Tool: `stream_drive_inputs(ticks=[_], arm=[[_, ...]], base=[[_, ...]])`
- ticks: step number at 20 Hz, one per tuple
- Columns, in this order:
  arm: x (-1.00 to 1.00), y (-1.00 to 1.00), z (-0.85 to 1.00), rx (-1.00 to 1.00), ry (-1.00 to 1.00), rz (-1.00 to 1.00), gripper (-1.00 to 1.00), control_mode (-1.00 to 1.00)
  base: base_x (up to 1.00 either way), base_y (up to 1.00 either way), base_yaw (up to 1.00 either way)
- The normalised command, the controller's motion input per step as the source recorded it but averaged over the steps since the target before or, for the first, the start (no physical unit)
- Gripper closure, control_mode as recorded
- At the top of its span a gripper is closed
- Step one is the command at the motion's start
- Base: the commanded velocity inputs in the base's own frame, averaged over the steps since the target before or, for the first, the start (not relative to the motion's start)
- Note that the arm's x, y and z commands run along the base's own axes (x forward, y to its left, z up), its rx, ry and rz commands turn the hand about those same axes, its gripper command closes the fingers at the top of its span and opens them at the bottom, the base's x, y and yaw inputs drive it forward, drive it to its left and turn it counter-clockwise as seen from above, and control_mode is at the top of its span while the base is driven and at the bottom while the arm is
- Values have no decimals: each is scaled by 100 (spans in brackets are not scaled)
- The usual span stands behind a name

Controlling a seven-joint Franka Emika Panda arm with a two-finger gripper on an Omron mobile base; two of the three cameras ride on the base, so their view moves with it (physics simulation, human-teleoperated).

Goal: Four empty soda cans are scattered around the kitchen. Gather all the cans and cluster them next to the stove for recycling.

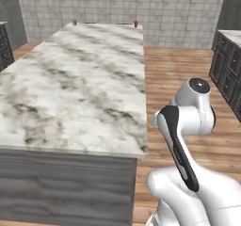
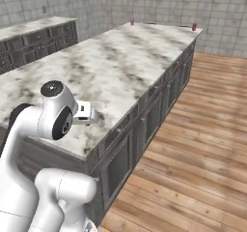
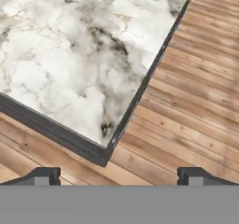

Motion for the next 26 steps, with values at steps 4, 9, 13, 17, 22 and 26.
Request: stream_drive_inputs(ticks=[4, 9, 13, 17, 22, 26], arm=[[0, 0, 0, 0, 0, 0, -100, 100], [0, 0, 0, 0, 0, 0, -100, 100], [0, 0, 0, 0, 0, 0, -100, 100], [0, 0, 0, 0, 0, 0, -100, 100], [0, 0, 0, 0, 0, 0, -100, 100], [0, 0, 0, 0, 0, 0, -100, 100]], base=[[0, -100, -5], [10, -87, -13], [35, -72, -24], [68, -63, -29], [78, -55, -27], [97, -38, -23]])
